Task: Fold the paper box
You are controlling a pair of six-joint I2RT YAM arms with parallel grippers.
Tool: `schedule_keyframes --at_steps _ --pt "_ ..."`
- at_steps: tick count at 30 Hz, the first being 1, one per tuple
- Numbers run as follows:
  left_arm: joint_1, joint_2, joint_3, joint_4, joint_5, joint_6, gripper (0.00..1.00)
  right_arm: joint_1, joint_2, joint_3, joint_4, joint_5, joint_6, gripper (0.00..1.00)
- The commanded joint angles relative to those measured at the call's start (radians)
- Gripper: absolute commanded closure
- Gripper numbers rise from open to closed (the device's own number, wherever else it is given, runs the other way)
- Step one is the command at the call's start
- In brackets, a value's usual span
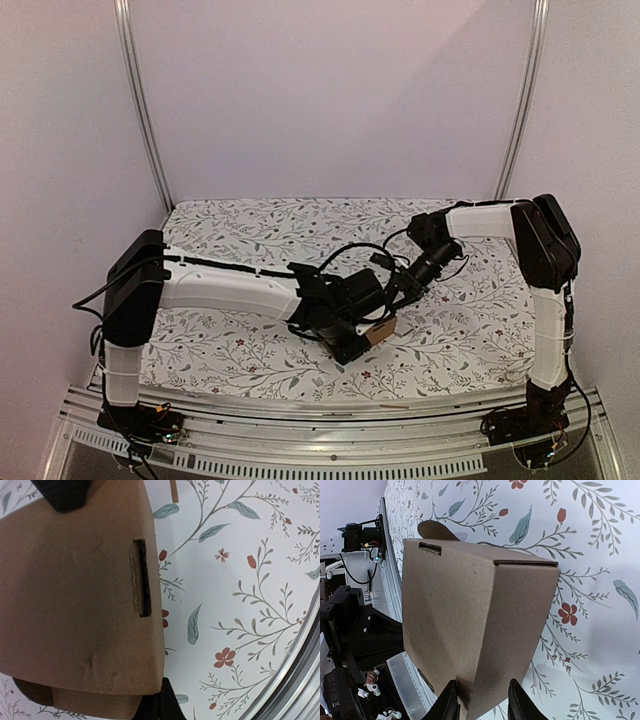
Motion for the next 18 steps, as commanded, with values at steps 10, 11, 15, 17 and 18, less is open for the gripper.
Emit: schedule_keyframes --at_steps 10,11,15,17,18 --pt "0.01 -0.1 -0.03 0.091 -0.043 -0.001 0.82 0.029 0.008 -0.017 0.015 0.134 -0.006 0.69" --pt "0.007 -0.118 -0.047 0.091 -0.042 -0.007 0.79 0.027 0.006 -0.017 0.017 0.135 -0.007 0.69" --pt "0.003 -0.198 -0.113 0.091 -0.009 -0.031 0.75 0.021 -0.003 -0.015 0.018 0.141 -0.009 0.68" --pt "0.003 -0.247 -0.153 0.099 -0.004 -0.044 0.73 0.02 -0.003 -0.015 0.018 0.142 -0.009 0.68" --pt "0.004 -0.277 -0.182 0.113 -0.021 -0.052 0.72 0.021 -0.004 -0.014 0.018 0.143 -0.009 0.67"
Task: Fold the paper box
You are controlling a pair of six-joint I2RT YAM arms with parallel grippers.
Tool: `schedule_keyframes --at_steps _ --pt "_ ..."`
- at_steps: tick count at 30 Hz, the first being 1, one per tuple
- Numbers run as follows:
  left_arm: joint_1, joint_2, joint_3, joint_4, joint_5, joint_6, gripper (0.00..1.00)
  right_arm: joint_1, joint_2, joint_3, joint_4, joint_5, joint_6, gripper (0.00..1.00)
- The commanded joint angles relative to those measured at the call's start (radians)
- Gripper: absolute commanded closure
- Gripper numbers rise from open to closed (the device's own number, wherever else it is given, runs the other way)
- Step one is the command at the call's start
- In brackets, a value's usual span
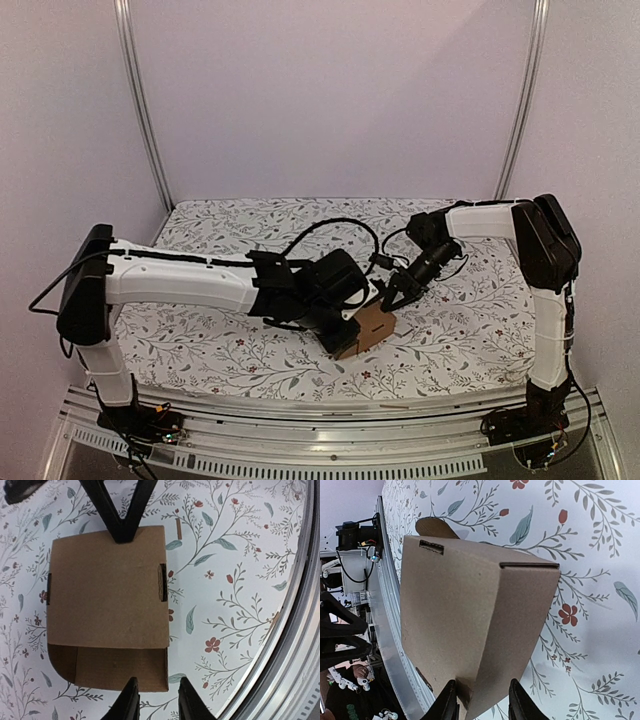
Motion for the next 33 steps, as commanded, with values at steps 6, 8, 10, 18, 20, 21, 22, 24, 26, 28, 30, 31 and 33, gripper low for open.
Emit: schedule_keyframes --at_steps 6,8,10,18,20,21,22,24,26,28,30,31,33 --pt "0.096 -0.238 -0.292 0.238 -0.06 -0.064 0.63 0.011 -0.028 -0.004 0.015 0.132 -0.013 0.63" --pt "0.164 -0.258 -0.385 0.337 -0.015 -0.057 0.62 0.009 -0.046 -0.002 0.015 0.138 -0.014 0.6" --pt "0.227 -0.25 -0.431 0.414 0.017 -0.034 0.61 0.008 -0.061 0.0 0.013 0.149 -0.013 0.58" --pt "0.308 -0.121 -0.406 0.528 0.129 0.021 0.6 0.006 -0.1 0.027 -0.007 0.229 -0.018 0.5" --pt "0.31 -0.102 -0.406 0.553 0.18 0.009 0.59 0.006 -0.113 0.036 -0.012 0.243 -0.019 0.48" --pt "0.31 -0.093 -0.406 0.555 0.2 0.004 0.59 0.006 -0.114 0.044 -0.016 0.245 -0.019 0.47" --pt "0.31 -0.084 -0.405 0.589 0.212 0.001 0.59 0.006 -0.113 0.051 -0.023 0.249 -0.02 0.46" --pt "0.31 -0.069 -0.406 0.6 0.228 -0.006 0.59 0.006 -0.108 0.068 -0.036 0.258 -0.025 0.46" --pt "0.31 -0.061 -0.414 0.611 0.239 -0.015 0.59 0.006 -0.107 0.079 -0.043 0.263 -0.029 0.46" --pt "0.309 -0.055 -0.427 0.624 0.241 -0.023 0.6 0.008 -0.11 0.091 -0.047 0.268 -0.029 0.45" --pt "0.312 -0.044 -0.431 0.623 0.232 -0.031 0.62 0.01 -0.113 0.101 -0.049 0.284 -0.029 0.45" --pt "0.314 -0.037 -0.432 0.627 0.236 -0.034 0.63 0.013 -0.116 0.106 -0.049 0.295 -0.029 0.45" --pt "0.322 -0.024 -0.431 0.633 0.248 -0.044 0.67 0.02 -0.119 0.11 -0.049 0.307 -0.029 0.45"
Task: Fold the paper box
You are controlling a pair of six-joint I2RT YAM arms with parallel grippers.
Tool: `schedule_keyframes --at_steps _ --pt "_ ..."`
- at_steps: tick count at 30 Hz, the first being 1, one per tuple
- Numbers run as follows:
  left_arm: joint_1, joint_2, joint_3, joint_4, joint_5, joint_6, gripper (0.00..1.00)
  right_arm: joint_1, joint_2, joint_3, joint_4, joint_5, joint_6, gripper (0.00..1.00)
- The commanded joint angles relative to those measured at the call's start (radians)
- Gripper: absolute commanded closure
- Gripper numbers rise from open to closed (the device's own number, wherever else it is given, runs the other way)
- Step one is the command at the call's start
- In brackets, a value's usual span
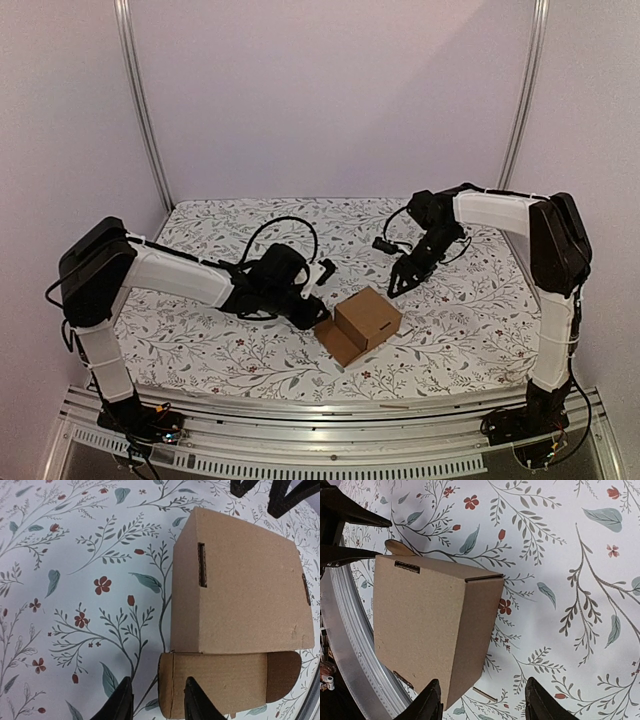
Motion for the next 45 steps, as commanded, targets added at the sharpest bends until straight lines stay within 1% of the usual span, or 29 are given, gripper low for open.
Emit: schedule_keyframes --at_steps 1,3,5,11,18,23,30,37,45 --pt "0.019 0.041 -0.005 0.044 0.042 -0.029 0.69 0.02 -0.038 0.03 -0.017 0.048 -0.01 0.45" --pt "0.026 0.052 -0.003 0.047 0.06 -0.04 0.73 0.034 -0.038 0.03 -0.02 0.052 -0.008 0.44" --pt "0.031 0.055 -0.004 0.044 0.07 -0.05 0.75 0.045 -0.033 0.031 -0.023 0.054 -0.007 0.43" --pt "0.032 0.043 -0.03 0.045 0.079 -0.067 0.76 0.077 -0.017 0.041 -0.026 0.055 -0.007 0.43" --pt "0.029 0.054 -0.043 0.086 0.111 -0.07 0.94 0.092 0.03 0.044 -0.016 0.013 0.007 0.45" --pt "0.016 0.04 -0.064 0.125 0.091 -0.048 1.0 0.093 0.074 0.041 -0.006 -0.007 0.033 0.5" --pt "-0.023 0.036 -0.06 0.101 0.037 0.003 1.0 0.092 0.103 0.037 0.004 -0.018 0.059 0.57" --pt "-0.073 0.026 -0.062 0.088 -0.043 0.054 1.0 0.091 0.121 0.037 0.007 -0.018 0.08 0.58" --pt "-0.087 0.038 0.005 0.007 -0.066 0.06 1.0 0.1 0.105 0.025 0.007 -0.023 0.056 0.6"
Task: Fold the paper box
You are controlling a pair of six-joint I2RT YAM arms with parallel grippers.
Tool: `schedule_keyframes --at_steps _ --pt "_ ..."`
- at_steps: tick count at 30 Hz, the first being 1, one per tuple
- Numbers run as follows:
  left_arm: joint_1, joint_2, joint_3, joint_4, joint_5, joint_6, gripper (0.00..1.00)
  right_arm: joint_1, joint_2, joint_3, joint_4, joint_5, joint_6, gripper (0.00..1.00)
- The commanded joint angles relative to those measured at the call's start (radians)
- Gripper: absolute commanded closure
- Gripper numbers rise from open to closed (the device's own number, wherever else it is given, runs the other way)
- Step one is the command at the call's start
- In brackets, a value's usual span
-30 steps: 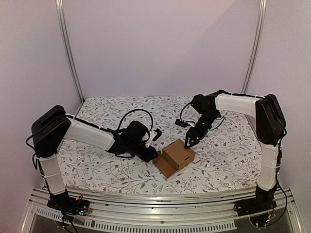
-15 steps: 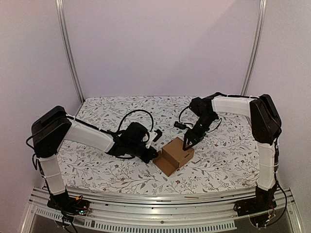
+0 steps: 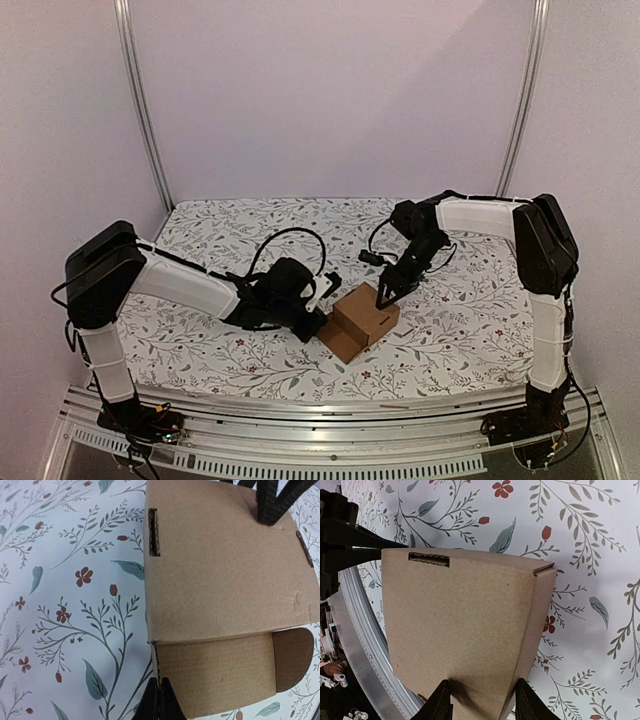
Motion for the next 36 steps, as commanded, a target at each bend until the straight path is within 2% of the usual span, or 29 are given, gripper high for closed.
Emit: schedule_keyframes --at_steps 1,21,26,28,31,36 --pt "-0.024 0.008 0.065 -0.085 0.001 0.016 1.0 0.025 0.031 -0.012 0.022 0.01 -0.023 0.6" --pt "-0.023 0.09 0.293 -0.346 -0.002 -0.002 1.0 0.088 0.0 -0.016 0.025 0.058 -0.059 0.6" --pt "-0.021 0.098 0.291 -0.347 0.001 0.003 1.0 0.07 -0.031 0.007 0.001 0.089 -0.071 0.54" --pt "-0.021 0.102 0.289 -0.348 0.006 0.007 1.0 0.039 -0.059 0.026 -0.024 0.097 -0.09 0.48" --pt "-0.021 0.106 0.29 -0.348 0.015 0.014 1.0 0.002 -0.117 0.053 -0.062 0.154 -0.16 0.41" --pt "-0.017 0.112 0.298 -0.343 0.029 0.022 1.0 -0.005 -0.221 0.047 -0.085 0.268 -0.294 0.37"
